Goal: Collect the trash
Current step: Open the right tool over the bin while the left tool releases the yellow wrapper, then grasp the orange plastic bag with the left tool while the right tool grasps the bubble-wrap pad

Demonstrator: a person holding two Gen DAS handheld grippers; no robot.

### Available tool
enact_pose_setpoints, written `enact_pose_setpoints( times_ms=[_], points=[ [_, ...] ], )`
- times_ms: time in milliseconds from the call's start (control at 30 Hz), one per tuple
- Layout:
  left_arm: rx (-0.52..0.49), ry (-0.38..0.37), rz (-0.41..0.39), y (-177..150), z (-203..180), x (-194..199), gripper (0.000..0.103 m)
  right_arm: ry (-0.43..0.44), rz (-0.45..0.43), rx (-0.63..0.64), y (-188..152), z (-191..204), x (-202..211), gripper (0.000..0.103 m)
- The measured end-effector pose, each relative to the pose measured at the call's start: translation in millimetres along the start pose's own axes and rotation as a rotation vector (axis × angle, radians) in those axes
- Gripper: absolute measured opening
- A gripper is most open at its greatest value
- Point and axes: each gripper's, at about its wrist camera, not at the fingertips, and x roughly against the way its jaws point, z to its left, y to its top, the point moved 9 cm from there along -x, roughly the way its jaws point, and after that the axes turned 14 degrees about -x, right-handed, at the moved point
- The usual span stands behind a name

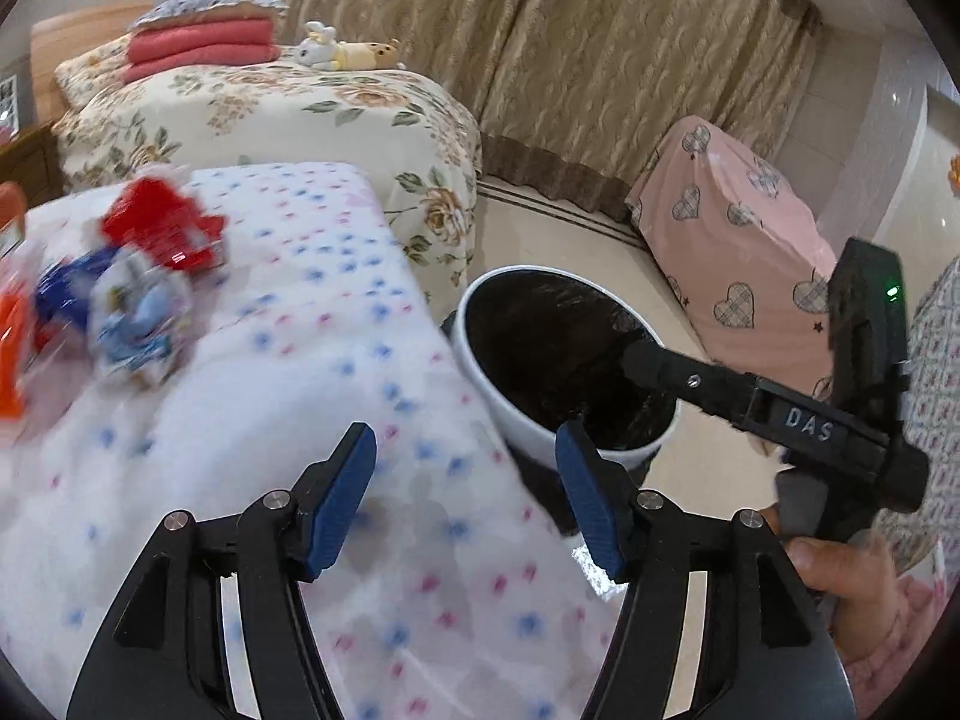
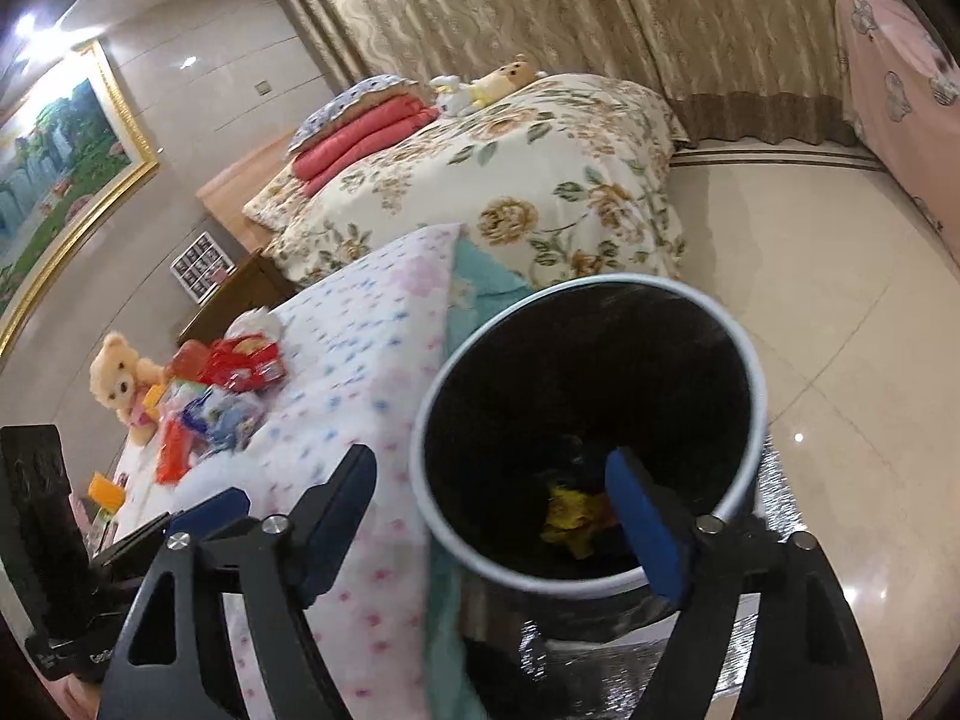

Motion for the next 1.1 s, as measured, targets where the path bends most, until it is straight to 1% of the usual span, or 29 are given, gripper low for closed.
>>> enact_pose_setpoints(
  times_ms=[33,100,233,400,567,800,933,1100],
  points=[
    [0.005,0.006,-0.009,-3.3,4.2,7.7,0.064,0.009,0.009,-0.004,-3.8,3.8,-2.0,0.091],
    [0.01,0.017,-0.026,-8.3,8.7,20.0,0.065,0.034,0.03,-0.004,-13.1,14.4,-5.6,0.091],
    [0.043,0.044,-0.055,-20.4,30.1,47.3,0.066,0.063,0.046,0.01,-29.3,34.5,-9.7,0.091],
    [0.096,0.116,-0.065,-40.2,68.1,70.3,0.066,0.088,0.063,0.028,-42.9,54.2,-13.8,0.091],
    [0.171,0.176,-0.058,-58.6,108.4,81.5,0.066,0.104,0.082,0.049,-55.6,72.0,-18.3,0.091],
    [0.249,0.283,-0.057,-68.4,159.7,91.1,0.066,0.133,0.115,0.102,-72.0,99.8,-25.9,0.091],
    [0.279,0.316,-0.039,-73.5,182.7,91.4,0.066,0.141,0.134,0.12,-78.0,112.8,-34.6,0.092],
    [0.272,0.357,-0.011,-69.3,201.3,84.5,0.069,0.146,0.155,0.141,-83.6,126.9,-46.2,0.092]
  ],
)
